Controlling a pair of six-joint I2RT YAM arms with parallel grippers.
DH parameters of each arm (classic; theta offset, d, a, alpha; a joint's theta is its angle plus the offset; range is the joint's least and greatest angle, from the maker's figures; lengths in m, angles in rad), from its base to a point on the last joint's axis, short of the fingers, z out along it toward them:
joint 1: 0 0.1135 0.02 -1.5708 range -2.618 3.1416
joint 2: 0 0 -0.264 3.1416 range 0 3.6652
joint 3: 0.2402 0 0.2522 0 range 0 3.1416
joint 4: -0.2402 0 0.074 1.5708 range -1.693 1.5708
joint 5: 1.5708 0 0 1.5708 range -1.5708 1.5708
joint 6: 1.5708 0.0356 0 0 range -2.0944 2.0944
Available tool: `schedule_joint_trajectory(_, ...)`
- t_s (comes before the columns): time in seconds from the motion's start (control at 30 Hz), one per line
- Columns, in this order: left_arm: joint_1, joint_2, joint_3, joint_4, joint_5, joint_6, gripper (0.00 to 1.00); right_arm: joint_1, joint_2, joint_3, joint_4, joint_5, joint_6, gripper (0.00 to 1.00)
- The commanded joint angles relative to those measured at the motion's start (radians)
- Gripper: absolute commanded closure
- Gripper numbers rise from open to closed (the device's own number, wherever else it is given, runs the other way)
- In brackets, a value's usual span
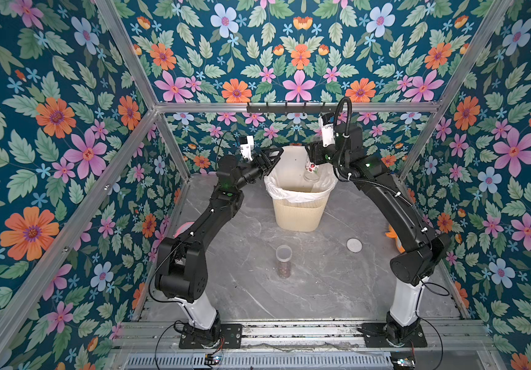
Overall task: Empty the moldy dried flower tea in the jars
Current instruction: Pour the moldy dried flower tea into the trash bin.
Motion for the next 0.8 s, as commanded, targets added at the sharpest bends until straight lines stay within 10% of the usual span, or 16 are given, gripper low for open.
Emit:
schedule_joint_trajectory(0.0,0.001,-0.008,-0.001,0.025,0.008,0.014,0.34,-0.007,0.021,0.037,-0.006,-0.038,0.010,0.48)
schedule_joint_trajectory(0.43,0.004,-0.010,0.010,0.017,0.019,0.018,0.34,-0.051,-0.069,-0.100,0.125,-0.051,0.139,0.51)
schedule_joint_trajectory(0.77,-0.044,0.023,0.057,0.035,0.084,0.005,0.38,-0.323,-0.305,-0.660,0.782,-0.367,0.846,0.52)
